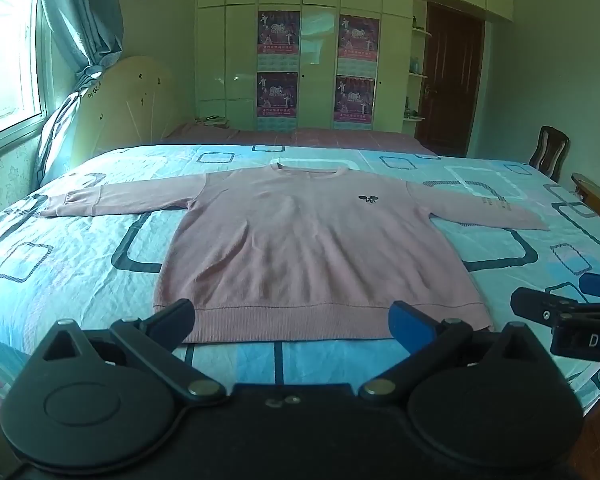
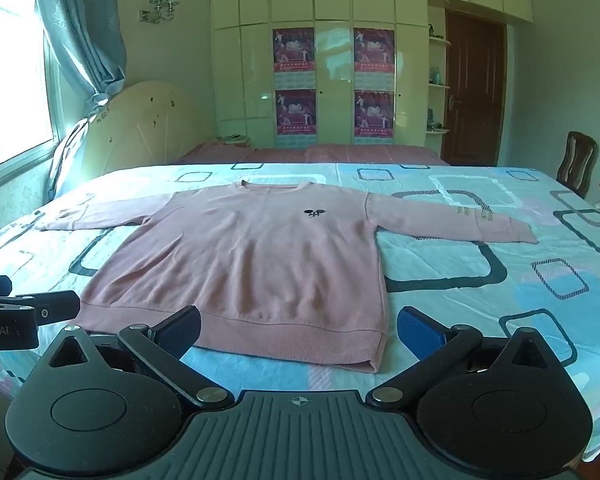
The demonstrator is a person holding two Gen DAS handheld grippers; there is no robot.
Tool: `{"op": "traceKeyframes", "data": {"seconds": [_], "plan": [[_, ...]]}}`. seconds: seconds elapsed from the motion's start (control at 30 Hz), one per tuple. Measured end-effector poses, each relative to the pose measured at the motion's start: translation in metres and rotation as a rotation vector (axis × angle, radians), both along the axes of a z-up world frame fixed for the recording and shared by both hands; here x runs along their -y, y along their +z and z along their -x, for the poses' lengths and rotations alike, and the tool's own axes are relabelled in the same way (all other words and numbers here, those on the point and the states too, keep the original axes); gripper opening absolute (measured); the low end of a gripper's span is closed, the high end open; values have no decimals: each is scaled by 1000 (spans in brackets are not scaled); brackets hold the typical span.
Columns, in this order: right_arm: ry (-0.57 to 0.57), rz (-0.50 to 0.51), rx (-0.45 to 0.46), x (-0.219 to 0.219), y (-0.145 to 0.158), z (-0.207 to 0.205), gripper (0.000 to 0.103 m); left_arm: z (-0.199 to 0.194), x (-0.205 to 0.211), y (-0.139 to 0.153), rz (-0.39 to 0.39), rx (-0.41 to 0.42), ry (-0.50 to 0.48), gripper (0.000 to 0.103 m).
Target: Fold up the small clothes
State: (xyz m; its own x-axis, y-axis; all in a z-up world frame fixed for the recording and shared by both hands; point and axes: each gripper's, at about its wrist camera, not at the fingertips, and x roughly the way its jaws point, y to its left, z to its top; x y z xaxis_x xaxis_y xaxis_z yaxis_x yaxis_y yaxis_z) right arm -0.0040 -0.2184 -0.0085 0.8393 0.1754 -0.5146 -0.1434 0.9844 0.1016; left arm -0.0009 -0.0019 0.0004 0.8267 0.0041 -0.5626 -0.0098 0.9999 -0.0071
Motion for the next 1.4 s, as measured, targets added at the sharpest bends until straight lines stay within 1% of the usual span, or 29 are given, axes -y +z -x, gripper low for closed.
{"op": "traceKeyframes", "data": {"seconds": [1.4], "plan": [[19,14,12,-11,5,-1,103,1,-9,-1,-2,6,0,102]]}}
